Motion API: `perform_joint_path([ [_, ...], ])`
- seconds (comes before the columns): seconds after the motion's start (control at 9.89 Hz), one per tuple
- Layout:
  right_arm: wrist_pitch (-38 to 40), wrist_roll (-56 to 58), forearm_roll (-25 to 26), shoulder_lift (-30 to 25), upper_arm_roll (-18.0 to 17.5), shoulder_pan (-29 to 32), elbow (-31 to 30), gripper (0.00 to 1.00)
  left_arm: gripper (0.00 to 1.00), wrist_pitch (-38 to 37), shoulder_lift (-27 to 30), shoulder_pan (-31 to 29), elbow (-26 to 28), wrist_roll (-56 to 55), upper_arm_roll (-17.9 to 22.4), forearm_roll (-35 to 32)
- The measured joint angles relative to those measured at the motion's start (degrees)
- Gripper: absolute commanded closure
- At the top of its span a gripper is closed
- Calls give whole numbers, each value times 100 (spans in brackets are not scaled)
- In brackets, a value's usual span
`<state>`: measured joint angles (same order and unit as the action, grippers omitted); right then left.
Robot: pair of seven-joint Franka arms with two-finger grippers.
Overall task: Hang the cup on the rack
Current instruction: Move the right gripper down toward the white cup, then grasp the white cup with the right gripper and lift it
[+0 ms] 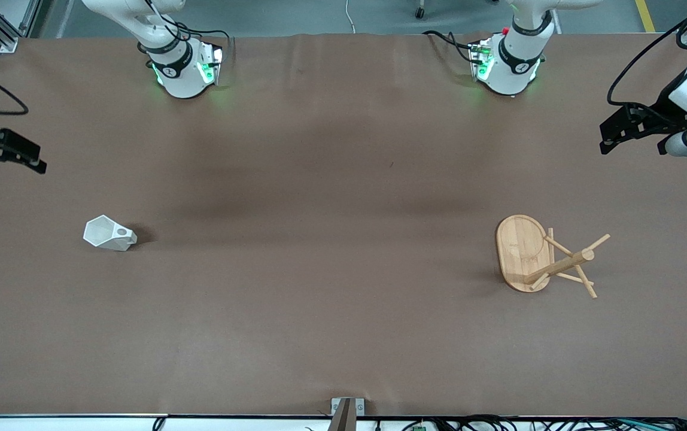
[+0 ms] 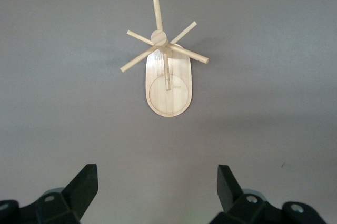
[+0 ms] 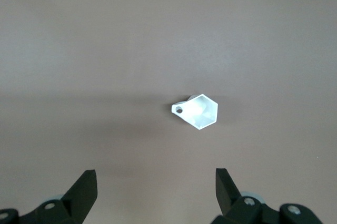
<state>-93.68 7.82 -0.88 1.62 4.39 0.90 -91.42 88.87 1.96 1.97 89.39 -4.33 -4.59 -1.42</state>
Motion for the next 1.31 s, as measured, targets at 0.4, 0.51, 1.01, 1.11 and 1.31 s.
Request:
perform_joint_path([
  [0.4,-1697,430,2,377,10,547,-1328,3,0,-4,-1,0,2,1,0,0],
  [0.51,-2069,645,2,586,12,673,-1530,3,0,-5,-1,-1,3,1,0,0],
  [1.01,-3449,1426,1,1372,14,1151,-2275,6,0,-5,-2,-3,4,2,2,0],
  [1.11,-3582,1441,-3,1492,12,1193,-2388,10,0,-5,-2,-3,4,2,2,0],
  [1.31,-3741,1442,-7,1773,9,1218,-2444,19,0,-5,-2,-4,4,2,2,0],
])
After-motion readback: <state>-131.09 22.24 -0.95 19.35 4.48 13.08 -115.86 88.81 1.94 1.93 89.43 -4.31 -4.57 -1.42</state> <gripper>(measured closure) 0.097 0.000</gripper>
